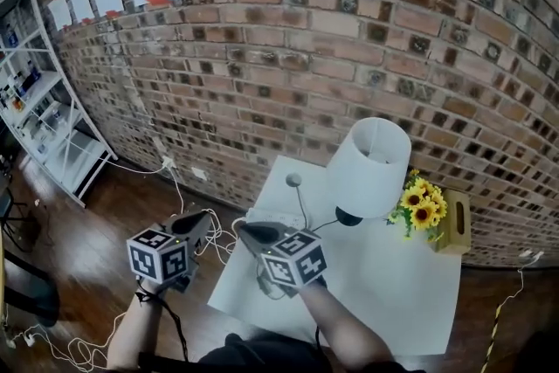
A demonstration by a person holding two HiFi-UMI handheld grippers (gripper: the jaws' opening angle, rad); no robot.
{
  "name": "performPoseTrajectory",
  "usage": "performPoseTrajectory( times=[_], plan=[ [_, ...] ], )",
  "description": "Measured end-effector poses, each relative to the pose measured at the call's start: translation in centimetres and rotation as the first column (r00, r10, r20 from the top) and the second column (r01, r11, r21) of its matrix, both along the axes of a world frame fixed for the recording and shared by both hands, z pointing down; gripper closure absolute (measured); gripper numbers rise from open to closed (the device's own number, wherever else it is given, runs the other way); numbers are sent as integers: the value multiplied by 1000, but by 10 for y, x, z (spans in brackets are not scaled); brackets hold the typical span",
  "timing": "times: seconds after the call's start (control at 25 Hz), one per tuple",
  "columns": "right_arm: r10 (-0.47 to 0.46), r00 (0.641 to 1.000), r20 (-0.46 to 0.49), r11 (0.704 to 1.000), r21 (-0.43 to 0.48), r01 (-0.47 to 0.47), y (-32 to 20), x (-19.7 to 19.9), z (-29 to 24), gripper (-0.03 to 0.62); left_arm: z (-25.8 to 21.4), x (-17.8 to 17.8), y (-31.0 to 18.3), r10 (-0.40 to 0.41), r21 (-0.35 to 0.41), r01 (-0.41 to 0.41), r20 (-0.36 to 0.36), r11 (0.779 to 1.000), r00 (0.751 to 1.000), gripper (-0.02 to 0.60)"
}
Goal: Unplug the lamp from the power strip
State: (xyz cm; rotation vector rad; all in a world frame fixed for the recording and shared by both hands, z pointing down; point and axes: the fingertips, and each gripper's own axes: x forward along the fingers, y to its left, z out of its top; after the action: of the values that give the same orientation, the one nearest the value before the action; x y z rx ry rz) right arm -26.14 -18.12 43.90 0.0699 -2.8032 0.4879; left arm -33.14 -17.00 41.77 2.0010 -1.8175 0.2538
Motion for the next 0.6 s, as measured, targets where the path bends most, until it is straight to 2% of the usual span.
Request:
performPoseTrajectory(
  times=[0.32, 0.48, 0.6],
  plan=[
    [19, 999, -30, 999, 51, -17, 41, -43, -19, 594, -15, -45, 49, -7, 59, 11, -62, 998, 998, 572],
    [11, 1000, -13, 999, 53, -11, 69, -66, -29, 594, -15, -61, 79, 11, 59, -8, -48, 998, 999, 572],
    [-4, 1000, 0, 998, 62, 4, 92, -84, -34, 595, -14, -79, 103, -7, 65, 11, -52, 998, 999, 572]
  ],
)
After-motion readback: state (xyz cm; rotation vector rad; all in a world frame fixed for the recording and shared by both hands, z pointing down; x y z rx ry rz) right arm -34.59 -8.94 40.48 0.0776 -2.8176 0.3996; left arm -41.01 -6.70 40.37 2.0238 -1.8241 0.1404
